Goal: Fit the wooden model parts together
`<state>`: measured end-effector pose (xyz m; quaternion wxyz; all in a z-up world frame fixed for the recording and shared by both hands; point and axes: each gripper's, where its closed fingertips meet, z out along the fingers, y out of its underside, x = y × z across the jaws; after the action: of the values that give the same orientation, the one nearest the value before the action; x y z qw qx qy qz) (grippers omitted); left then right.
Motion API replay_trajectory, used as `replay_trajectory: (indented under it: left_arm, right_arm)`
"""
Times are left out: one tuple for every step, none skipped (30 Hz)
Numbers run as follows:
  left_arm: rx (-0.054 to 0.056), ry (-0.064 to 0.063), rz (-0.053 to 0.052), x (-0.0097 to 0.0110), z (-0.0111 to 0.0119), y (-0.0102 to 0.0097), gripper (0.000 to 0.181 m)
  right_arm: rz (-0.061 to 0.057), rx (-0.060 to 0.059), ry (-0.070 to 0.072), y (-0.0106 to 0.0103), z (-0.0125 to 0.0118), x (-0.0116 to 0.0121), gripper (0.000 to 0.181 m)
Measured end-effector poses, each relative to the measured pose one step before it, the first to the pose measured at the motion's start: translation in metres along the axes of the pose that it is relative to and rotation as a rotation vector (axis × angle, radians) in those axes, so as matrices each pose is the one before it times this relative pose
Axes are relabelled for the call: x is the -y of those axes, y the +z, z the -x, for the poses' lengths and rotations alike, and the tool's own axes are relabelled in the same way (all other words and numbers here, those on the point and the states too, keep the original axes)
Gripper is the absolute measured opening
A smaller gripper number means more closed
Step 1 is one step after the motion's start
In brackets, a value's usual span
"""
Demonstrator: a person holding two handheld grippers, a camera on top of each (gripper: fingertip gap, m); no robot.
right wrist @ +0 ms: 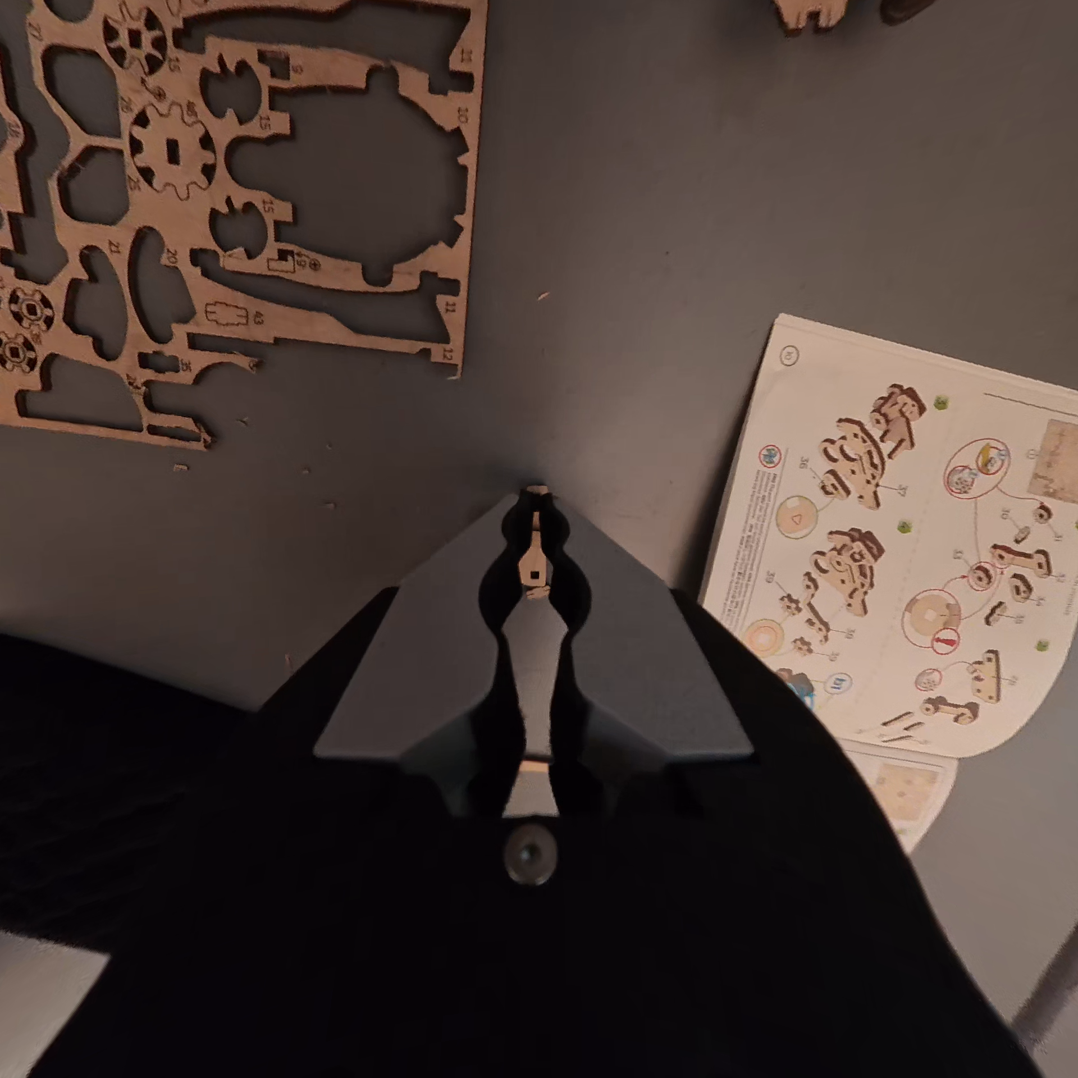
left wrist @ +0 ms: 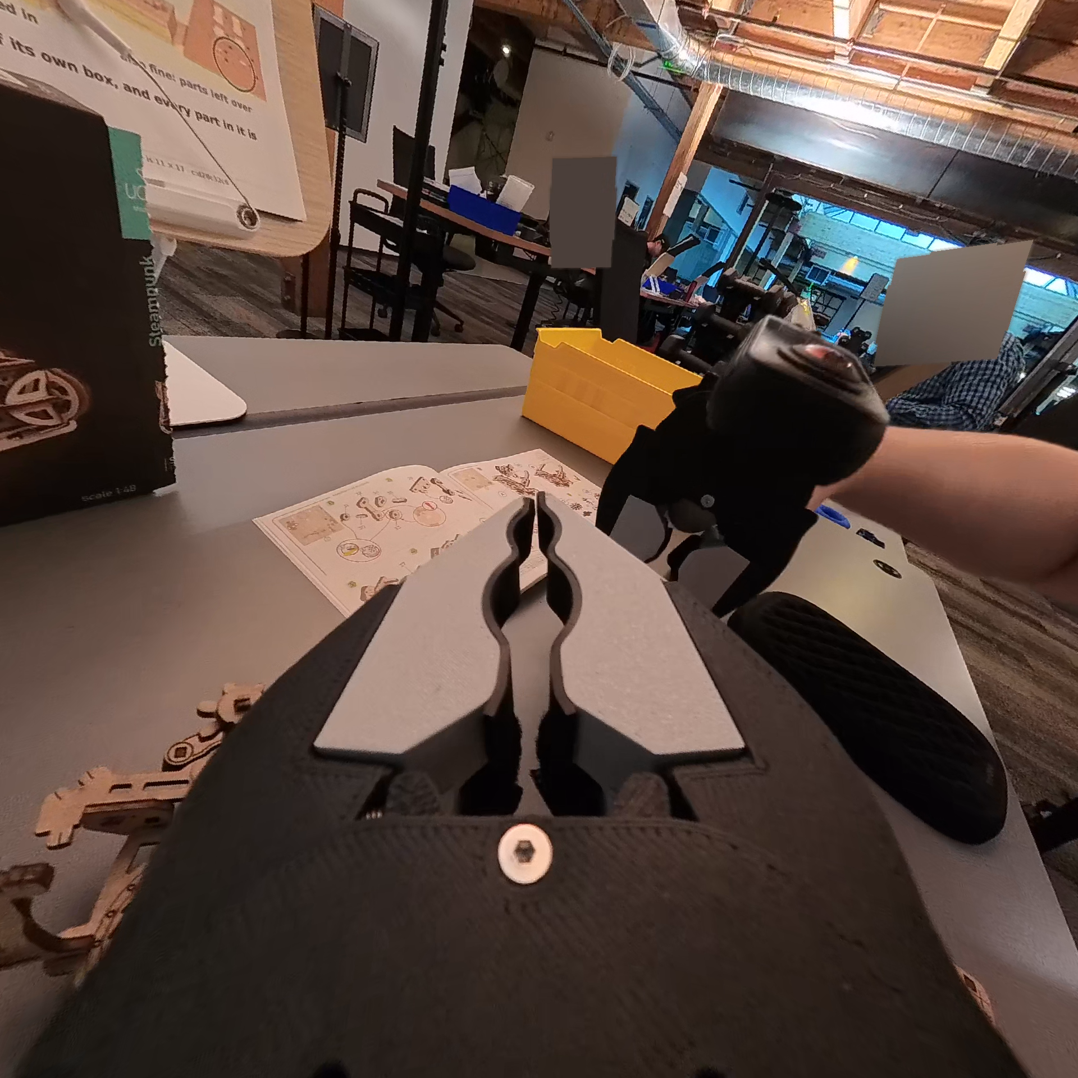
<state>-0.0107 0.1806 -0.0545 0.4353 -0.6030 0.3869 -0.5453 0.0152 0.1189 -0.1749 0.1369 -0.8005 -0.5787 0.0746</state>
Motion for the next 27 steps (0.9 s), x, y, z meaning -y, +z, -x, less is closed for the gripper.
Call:
replay_trajectory:
  left_arm:
    - [0.0011,-0.0007,-0.0025,0.00061,0.00027,-0.00021,0.0]
    - [0.0017,-0.0008,-0.0021,0.00046,0.00039,-0.00033,0.0]
    - [0.0017,-0.0004,-0.0026,0.00047,0.00023,-0.00032,0.0]
    - [0.0019,-0.0001,-0.004,0.00073,0.0002,-0.00053,0.0]
    - [0.0014,0.0002,-0.0038,0.00074,0.00023,-0.00043,0.0]
    - [0.0007,0.0004,-0.0012,0.00036,0.0001,-0.00022,0.0]
    - [0.0013,0.0,0.0004,-0.00006,0.00019,-0.00013,0.0]
    - [-0.0001,-0.0006,-0.0016,0.00022,-0.00004,0.00001,0.0]
    - [-0.0011,-0.0007,-0.0004,0.00005,-0.0002,0.00003,0.0]
    - [-0.0005,0.0001,0.0006,-0.00016,-0.00027,0.00013,0.0]
    - [0.0001,0.0015,-0.0002,-0.00007,-0.00017,0.00008,0.0]
    - [0.0,0.0018,0.0015,-0.00022,-0.00022,0.00015,0.0]
    - [0.0006,0.0014,0.0003,-0.00005,-0.00015,0.00004,0.0]
    - [0.0002,0.001,-0.0012,0.0002,-0.00009,-0.00024,0.0]
    - [0.0011,0.0006,-0.0007,0.0002,0.00018,-0.00015,0.0]
    - [0.0011,0.0002,-0.0003,0.00017,0.00026,-0.00027,0.0]
    - [0.0003,-0.001,-0.0009,0.00023,0.00029,-0.0002,0.0]
    - [-0.001,-0.0027,0.0002,-0.00009,0.00012,-0.00006,0.0]
    - [-0.002,-0.0027,0.0013,-0.00028,-0.00015,0.00025,0.0]
    - [-0.0011,-0.0015,0.0019,-0.00043,-0.00015,0.00028,0.0]
    - [-0.0007,-0.0006,0.0006,-0.00021,-0.00022,0.00015,0.0]
    - [-0.0014,0.0,0.0004,-0.00018,-0.00027,0.00016,0.0]
    - [-0.0005,-0.0001,0.0012,-0.00021,-0.00019,0.0001,0.0]
    - [-0.0003,-0.0001,0.0006,-0.00022,-0.00013,0.00014,0.0]
    - [0.0002,-0.0004,0.0004,-0.00013,0.00011,0.00008,0.0]
    - [0.0001,-0.0009,0.0009,-0.00015,0.00016,0.00006,0.0]
    - [0.0007,-0.0006,0.0003,-0.00011,0.00016,0.00019,0.0]
  right_arm:
    - [0.0299,0.0074,-0.0043,0.00016,-0.00009,-0.00028,0.001]
    - [0.0283,0.0052,-0.0086,0.00019,0.00007,-0.00017,0.001]
    - [0.0264,0.0007,-0.0122,0.00011,-0.00004,-0.00018,0.001]
    - [0.0223,-0.0002,-0.0074,0.00018,0.00006,-0.00016,0.001]
    - [0.0206,-0.0014,-0.0028,0.00008,-0.00001,-0.0002,0.001]
    - [0.0181,-0.0047,-0.0108,0.00012,0.00004,-0.00003,0.001]
    - [0.0144,-0.0016,-0.0018,0.00014,-0.00005,0.00025,0.001]
    - [0.0121,-0.0026,-0.0059,0.00039,-0.00011,0.00079,0.001]
    - [0.0127,-0.003,-0.011,0.00022,0.00006,0.00026,0.001]
    - [0.0115,0.0015,-0.0016,0.00011,-0.00001,0.00009,0.001]
    - [0.0076,0.0018,-0.0041,0.00011,-0.0001,0.00014,0.001]
    - [0.0037,0.003,-0.0001,0.0001,0.00015,-0.00006,0.001]
    - [0.002,0.004,0.0039,0.00002,-0.00002,-0.00007,0.001]
    - [-0.0001,0.0018,-0.0022,0.0,0.00008,-0.00008,0.001]
    - [-0.0038,0.0002,0.0005,0.00001,-0.00009,-0.00003,0.001]
    - [-0.0097,-0.0001,0.0023,0.00004,0.00009,0.00009,0.001]
    - [-0.0176,0.004,0.0082,-0.00003,-0.00001,-0.00001,0.001]
    - [-0.0263,0.0107,0.017,-0.00009,-0.00005,0.00021,0.001]
    - [-0.0286,0.0103,0.019,0.00002,-0.00024,-0.00016,0.001]
    - [-0.0241,0.0059,0.0113,0.00008,-0.00004,-0.00069,0.001]
    - [-0.0252,0.0001,0.0069,-0.00008,0.00006,-0.00011,0.001]
    - [-0.0213,-0.0049,0.0008,-0.00005,0.00002,0.00011,0.001]
    - [-0.0176,-0.0089,-0.007,-0.00003,-0.00005,0.00017,0.001]
    - [-0.0164,-0.0069,-0.0025,-0.00004,0.00004,0.00005,0.001]
    - [-0.0117,-0.0008,0.0105,0.00002,0.00002,-0.00001,0.002]
    - [-0.0041,-0.0014,0.0055,0.00004,-0.00009,0.0001,0.001]
    - [0.0064,-0.0017,0.0025,-0.00005,0.00007,0.00005,0.002]
